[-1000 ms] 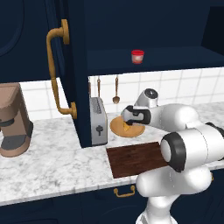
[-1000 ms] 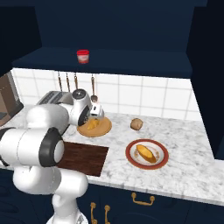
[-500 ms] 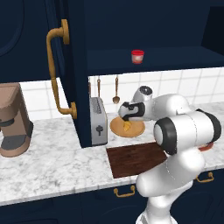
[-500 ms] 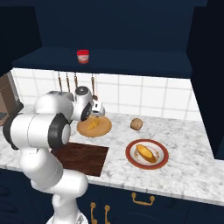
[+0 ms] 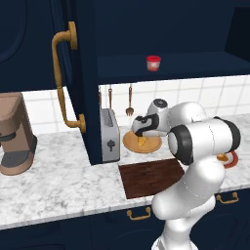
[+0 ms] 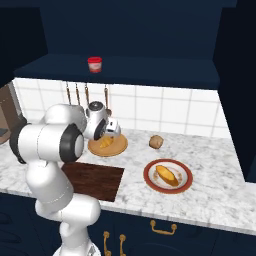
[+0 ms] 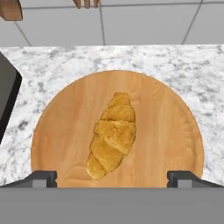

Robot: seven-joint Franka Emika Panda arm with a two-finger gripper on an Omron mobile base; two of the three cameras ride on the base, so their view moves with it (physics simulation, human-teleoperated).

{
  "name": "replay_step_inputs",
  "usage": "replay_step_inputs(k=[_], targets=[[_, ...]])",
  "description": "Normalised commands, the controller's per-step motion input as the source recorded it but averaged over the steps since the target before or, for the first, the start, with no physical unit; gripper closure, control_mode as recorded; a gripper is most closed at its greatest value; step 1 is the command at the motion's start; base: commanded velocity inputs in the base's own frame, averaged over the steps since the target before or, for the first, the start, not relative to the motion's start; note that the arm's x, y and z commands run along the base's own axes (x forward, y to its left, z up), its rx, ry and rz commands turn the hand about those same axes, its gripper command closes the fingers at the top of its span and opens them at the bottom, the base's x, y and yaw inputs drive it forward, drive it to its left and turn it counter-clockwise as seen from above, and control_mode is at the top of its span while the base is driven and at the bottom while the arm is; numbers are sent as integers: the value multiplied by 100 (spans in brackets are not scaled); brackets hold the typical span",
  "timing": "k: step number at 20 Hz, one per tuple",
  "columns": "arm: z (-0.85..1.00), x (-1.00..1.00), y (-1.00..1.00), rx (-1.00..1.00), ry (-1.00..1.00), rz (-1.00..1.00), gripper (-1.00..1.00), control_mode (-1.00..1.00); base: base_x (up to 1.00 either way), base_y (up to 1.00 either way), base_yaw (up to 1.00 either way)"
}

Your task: From the different types of pastries on the counter, select a croissant and place it on the cutting board. Then retrieve a jar of jam from the cabinet and place it alongside the croissant on the cutting board.

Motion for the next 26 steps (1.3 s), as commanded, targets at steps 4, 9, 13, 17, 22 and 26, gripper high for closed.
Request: replay_step_inputs(k=[4,9,13,17,22,26], targets=[[-21,4,0,0,2,0,-100,-100,0,0,0],[-28,11,0,0,1,0,-100,-100,0,0,0],[-9,27,0,0,0,0,-100,-100,0,0,0],[-21,31,3,0,0,-1,-100,-100,0,0,0],[-32,4,0,0,2,0,-100,-100,0,0,0],[-28,2,0,0,0,0,-100,-100,0,0,0]])
